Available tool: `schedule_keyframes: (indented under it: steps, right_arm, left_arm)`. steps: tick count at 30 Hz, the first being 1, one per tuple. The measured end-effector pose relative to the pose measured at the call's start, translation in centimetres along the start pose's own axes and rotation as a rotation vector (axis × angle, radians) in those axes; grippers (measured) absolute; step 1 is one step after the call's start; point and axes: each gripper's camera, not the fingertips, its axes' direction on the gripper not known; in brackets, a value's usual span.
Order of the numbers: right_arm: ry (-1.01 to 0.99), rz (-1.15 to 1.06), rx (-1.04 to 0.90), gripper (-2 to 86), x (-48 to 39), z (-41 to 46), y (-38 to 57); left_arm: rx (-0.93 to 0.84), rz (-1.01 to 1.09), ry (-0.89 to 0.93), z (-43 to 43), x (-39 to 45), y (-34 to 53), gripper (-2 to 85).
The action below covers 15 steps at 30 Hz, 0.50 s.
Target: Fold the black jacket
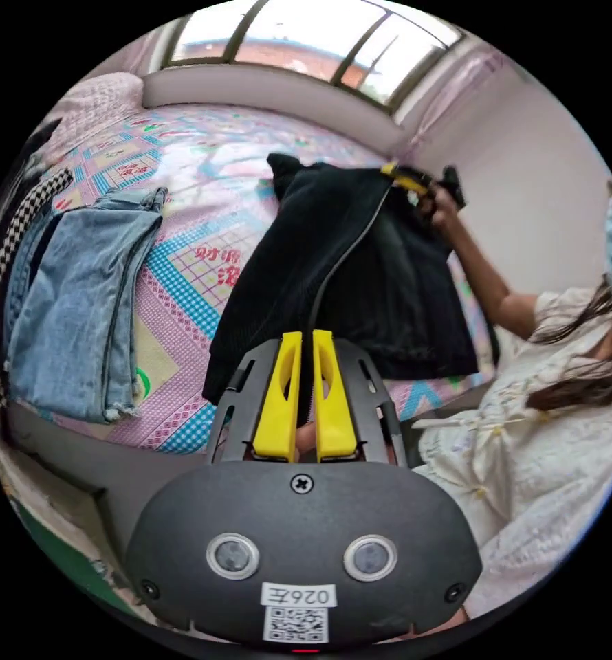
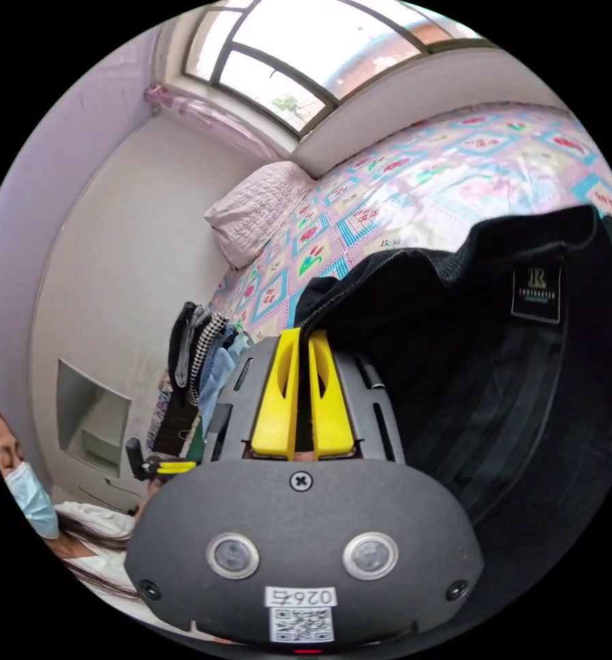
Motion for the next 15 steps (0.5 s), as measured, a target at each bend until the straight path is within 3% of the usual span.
schedule_keyframes:
  steps: [5, 9, 11, 15]
  right_arm:
    - [0.107, -0.074, -0.124, -1.6, -0.8, 4.0, -3.7]
    - [0.075, -0.184, -0.059, -1.4, -4.0, 0.7, -8.6]
    - [0.092, -0.264, -0.074, -1.3, -5.1, -1.5, -10.2]
    - [0.282, -0.287, -0.183, -1.3, 0.0, -2.9, -10.1]
  left_arm:
    - [0.4, -0.074, 0.493, -10.2, -5.7, 1.0, 0.1]
    - [0.403, 0.091, 0.645, -11.6, -2.7, -1.7, 0.0]
    - [0.35, 0.165, 0.823, -9.4, -0.5, -3.8, 0.0]
    - [0.176, 0.146, 1.011, -1.5, 2.1, -6.0, 0.1]
